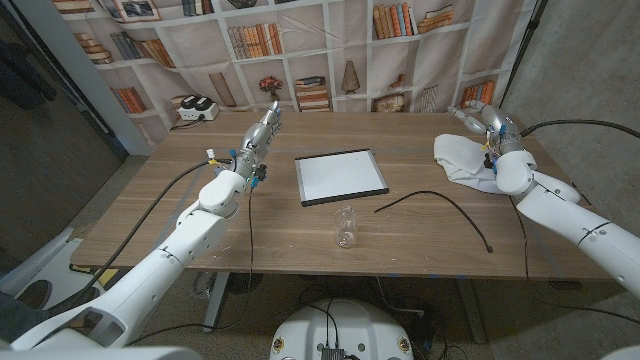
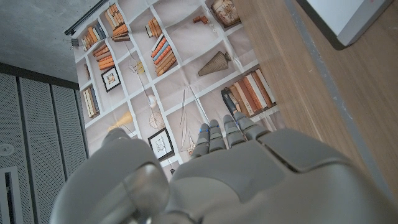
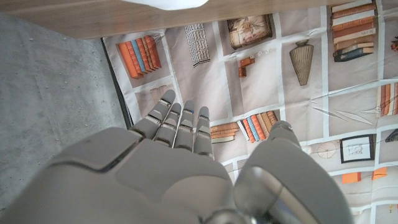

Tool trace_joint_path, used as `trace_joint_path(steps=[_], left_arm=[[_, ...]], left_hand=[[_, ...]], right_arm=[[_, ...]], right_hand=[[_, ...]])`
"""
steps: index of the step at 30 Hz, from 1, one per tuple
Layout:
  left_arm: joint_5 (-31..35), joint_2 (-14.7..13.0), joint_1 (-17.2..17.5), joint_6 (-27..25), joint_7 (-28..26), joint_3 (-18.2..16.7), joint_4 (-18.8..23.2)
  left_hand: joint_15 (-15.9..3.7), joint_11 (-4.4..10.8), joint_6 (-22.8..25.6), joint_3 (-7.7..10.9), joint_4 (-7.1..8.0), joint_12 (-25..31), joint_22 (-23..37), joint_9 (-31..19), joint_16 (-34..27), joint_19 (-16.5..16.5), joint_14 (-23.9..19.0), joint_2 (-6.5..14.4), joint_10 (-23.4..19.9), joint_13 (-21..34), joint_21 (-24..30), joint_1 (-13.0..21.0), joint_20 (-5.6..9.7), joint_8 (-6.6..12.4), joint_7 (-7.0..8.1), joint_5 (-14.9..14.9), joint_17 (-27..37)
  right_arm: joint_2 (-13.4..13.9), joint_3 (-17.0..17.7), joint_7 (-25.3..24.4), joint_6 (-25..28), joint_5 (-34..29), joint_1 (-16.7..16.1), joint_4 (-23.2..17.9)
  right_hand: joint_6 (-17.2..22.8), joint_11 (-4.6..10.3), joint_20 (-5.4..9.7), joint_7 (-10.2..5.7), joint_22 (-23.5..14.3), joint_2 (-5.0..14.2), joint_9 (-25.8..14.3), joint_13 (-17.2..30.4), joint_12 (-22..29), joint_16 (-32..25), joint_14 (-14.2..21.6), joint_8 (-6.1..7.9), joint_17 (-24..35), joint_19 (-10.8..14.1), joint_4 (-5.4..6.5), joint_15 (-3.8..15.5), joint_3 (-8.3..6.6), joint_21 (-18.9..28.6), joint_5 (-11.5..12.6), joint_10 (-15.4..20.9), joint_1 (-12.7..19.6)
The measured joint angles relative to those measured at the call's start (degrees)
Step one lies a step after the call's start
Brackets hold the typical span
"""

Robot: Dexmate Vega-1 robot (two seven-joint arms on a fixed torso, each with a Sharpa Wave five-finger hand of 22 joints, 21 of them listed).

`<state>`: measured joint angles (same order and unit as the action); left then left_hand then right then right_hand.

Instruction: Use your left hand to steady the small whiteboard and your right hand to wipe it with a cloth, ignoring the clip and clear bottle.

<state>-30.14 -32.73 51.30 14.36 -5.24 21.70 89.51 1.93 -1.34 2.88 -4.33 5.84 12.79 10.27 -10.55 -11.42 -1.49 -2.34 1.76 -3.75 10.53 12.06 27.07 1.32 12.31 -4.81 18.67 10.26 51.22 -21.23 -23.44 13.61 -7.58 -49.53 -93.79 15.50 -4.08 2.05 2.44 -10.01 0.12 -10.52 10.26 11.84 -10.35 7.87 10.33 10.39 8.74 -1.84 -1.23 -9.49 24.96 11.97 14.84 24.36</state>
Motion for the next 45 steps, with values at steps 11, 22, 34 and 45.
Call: trace_joint_path(steps=[11,22,34,45], left_arm=[[0.0,0.1,0.0,-0.3,0.1,0.2,0.3],[0.0,0.1,0.3,-0.3,0.1,0.3,0.4],[-0.3,0.2,0.7,-0.2,0.0,0.3,0.5],[-0.8,0.6,1.1,0.4,0.1,0.3,0.2]], left_hand=[[-0.21,0.0,-1.2,0.0,0.0,-0.4,0.0,0.0,0.2,0.0,0.2,0.4,0.0,0.0,0.0,0.4,0.0,-0.71,0.71,0.0,0.0],[0.05,0.0,-0.8,0.26,-0.25,-0.4,0.0,0.0,0.2,0.0,0.0,0.8,0.0,0.0,0.0,0.8,0.0,-0.71,0.63,0.0,0.0],[0.53,-0.3,0.4,0.26,-0.24,-0.4,0.0,0.0,0.2,0.0,-0.5,1.1,-0.3,0.0,0.0,1.1,0.0,-0.71,0.2,-0.3,0.0],[0.53,-0.05,0.8,0.26,-0.24,-0.4,0.0,0.0,0.2,-0.2,-0.5,1.3,-0.6,0.0,0.0,1.3,-0.22,-0.7,0.2,-0.3,0.0]], right_arm=[[1.6,-2.4,2.4,6.7,-1.4,1.1,-0.8],[2.2,-4.6,4.4,10.5,-1.9,2.4,-0.4],[1.9,-7.2,6.4,12.9,-2.4,4.2,1.4],[0.8,-9.2,7.6,12.5,-2.0,6.2,4.8]], right_hand=[[1.5,0.94,0.0,-1.05,0.0,-0.01,0.0,0.0,0.0,-0.3,0.9,0.89,-0.3,0.0,-1.98,0.93,-0.72,-1.1,0.3,0.1,2.4],[-1.4,0.71,0.0,-0.03,0.0,0.04,0.0,0.0,-0.2,-0.3,0.9,0.21,-0.3,0.0,-3.07,0.93,-1.16,-1.9,0.3,-0.1,4.0],[-3.1,0.72,0.0,-0.8,0.0,0.21,-0.1,0.3,-0.2,-0.3,0.3,0.21,-0.3,0.0,-4.35,0.3,-1.67,-2.9,0.5,-1.3,6.1],[-2.1,1.11,0.22,-1.78,0.0,0.51,-0.3,0.3,0.0,0.0,0.0,0.93,-0.1,-0.2,-5.87,0.37,-2.7,-4.0,0.8,-1.1,8.9]])
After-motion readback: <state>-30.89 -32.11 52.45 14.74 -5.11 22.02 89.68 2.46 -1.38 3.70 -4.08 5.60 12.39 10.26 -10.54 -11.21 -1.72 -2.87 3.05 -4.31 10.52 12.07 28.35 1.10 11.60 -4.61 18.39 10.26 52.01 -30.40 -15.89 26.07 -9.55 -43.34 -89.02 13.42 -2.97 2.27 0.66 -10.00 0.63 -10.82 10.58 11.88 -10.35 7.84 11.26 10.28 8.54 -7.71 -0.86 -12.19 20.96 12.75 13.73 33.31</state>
